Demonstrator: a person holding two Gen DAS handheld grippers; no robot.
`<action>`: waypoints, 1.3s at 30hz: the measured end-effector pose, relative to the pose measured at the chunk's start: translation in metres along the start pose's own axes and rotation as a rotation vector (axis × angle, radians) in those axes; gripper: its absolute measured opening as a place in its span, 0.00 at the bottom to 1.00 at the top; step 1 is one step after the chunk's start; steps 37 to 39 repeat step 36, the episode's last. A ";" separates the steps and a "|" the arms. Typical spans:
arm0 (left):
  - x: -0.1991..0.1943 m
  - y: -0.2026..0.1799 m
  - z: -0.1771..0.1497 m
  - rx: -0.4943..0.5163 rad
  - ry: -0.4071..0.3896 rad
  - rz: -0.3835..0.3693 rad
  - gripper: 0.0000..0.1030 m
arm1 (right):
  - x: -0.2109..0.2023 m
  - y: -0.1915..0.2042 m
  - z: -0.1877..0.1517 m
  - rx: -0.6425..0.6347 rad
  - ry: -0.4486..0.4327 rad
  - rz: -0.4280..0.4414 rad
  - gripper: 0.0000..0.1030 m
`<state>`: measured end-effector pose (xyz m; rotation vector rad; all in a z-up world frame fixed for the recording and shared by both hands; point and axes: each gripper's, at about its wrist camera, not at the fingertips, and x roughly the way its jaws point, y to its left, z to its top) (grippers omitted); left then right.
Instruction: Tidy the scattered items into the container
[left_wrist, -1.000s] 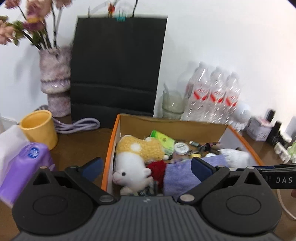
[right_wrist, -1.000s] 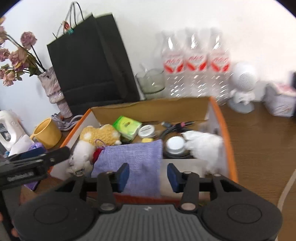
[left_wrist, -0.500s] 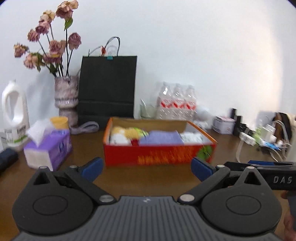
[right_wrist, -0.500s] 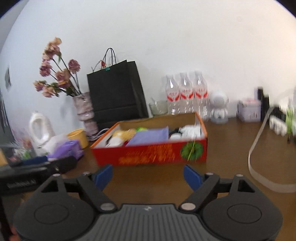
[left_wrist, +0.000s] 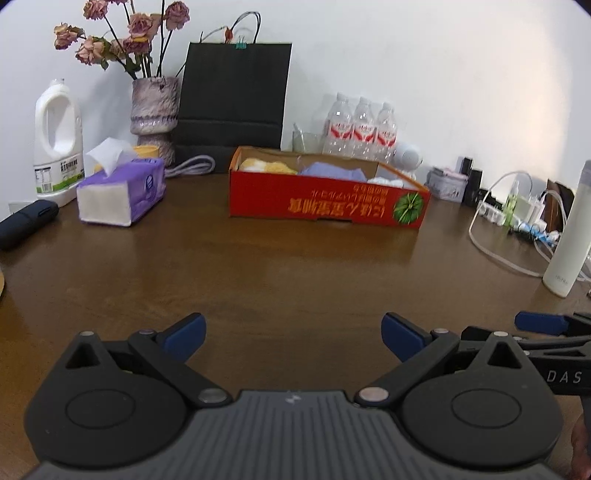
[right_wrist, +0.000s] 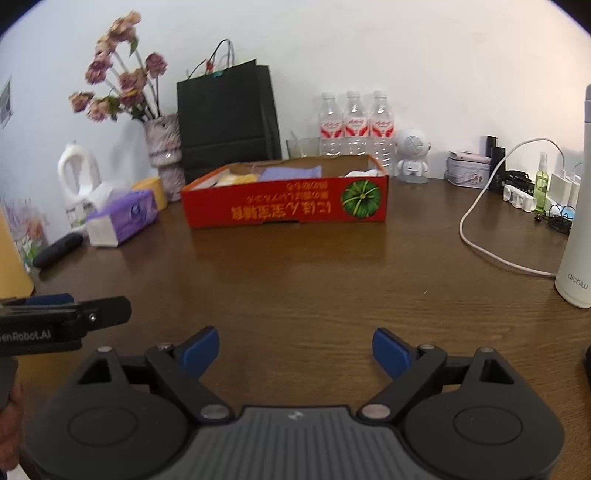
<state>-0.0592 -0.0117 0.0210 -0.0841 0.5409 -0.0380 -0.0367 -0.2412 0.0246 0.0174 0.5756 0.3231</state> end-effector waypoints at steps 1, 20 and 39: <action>0.004 0.000 0.000 0.002 0.014 0.005 1.00 | 0.004 0.001 0.000 -0.002 0.008 0.002 0.91; 0.098 0.005 0.030 0.068 0.155 0.087 1.00 | 0.103 0.003 0.040 -0.014 0.140 -0.131 1.00; 0.107 0.006 0.035 0.071 0.157 0.070 1.00 | 0.104 0.002 0.041 -0.013 0.136 -0.130 1.00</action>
